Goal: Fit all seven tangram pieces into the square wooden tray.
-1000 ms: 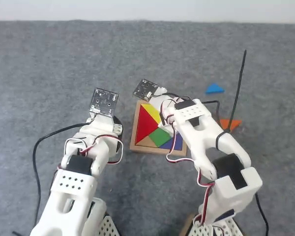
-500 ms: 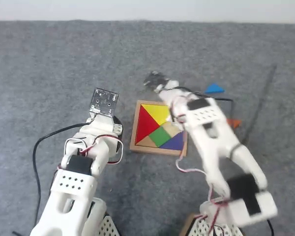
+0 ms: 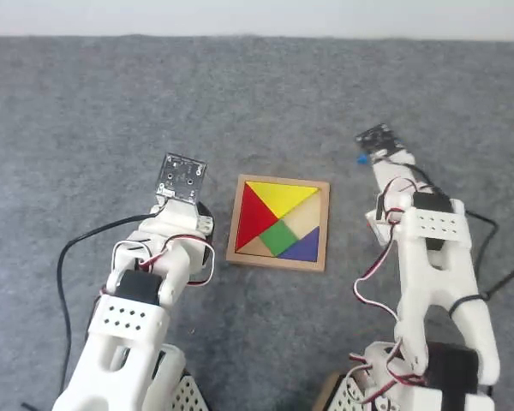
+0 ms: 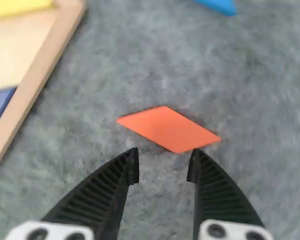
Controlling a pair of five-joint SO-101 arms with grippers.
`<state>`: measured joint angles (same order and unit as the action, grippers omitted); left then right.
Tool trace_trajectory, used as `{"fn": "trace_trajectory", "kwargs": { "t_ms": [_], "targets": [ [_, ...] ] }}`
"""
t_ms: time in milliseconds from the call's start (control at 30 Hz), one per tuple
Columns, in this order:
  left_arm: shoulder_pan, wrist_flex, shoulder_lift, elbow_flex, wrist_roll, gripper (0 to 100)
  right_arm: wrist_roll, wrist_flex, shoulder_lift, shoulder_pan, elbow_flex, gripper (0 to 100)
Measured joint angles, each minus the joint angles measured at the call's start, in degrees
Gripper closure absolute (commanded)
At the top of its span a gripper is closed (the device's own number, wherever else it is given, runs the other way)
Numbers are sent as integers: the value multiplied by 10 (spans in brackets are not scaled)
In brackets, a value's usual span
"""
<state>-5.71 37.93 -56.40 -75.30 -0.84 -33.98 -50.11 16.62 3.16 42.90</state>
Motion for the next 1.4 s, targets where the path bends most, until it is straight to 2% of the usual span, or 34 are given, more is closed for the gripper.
{"fn": "trace_trajectory", "kwargs": {
  "t_ms": [333, 533, 733, 867, 1133, 1267, 1400],
  "targets": [
    [0, 0, -2, -12, 0, 988, -275, 47, -105, -6, 1, 818],
    [0, 0, -4, -12, 0, 988, -328, 69, -158, -5, -24, 824],
    [0, 0, -4, -12, 0, 988, -334, 72, -225, -4, -96, 983],
    [0, 0, -4, -12, 0, 988, -334, 57, -231, -5, -113, 983],
    [0, 0, -4, -12, 0, 988, -331, -58, -236, -4, -178, 987],
    [0, 0, -4, -12, 0, 988, -259, -95, -236, -4, -229, 991],
    [0, 0, -4, -12, 1, 988, -156, -165, -236, -4, -301, 992]
  ]
}}
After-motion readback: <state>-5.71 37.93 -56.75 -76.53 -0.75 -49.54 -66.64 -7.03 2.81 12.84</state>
